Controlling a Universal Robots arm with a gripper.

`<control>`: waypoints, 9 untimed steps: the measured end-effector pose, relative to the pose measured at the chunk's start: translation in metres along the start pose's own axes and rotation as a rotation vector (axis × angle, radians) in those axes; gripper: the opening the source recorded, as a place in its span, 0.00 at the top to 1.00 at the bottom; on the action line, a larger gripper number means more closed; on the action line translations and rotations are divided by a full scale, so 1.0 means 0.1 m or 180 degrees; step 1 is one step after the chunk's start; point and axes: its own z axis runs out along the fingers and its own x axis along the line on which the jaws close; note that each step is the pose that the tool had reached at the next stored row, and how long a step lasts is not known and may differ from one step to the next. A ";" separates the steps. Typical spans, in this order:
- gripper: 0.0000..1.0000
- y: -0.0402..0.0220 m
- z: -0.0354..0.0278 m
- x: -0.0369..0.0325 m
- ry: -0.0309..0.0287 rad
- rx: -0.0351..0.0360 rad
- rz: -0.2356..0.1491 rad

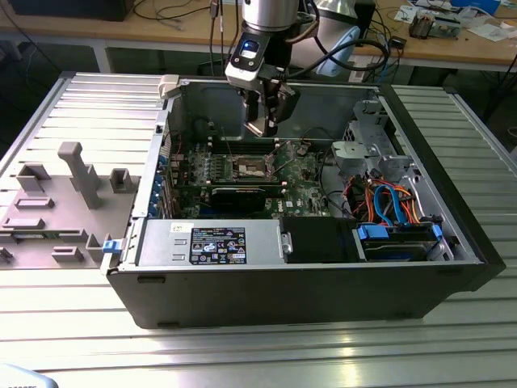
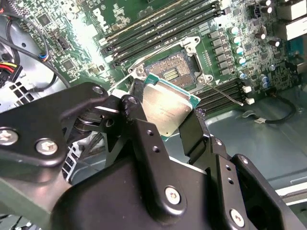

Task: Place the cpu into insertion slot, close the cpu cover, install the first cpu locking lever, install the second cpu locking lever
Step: 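Place the cpu into insertion slot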

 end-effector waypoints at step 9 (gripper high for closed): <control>0.46 -0.003 0.006 0.002 0.0006 0.0001 0.0165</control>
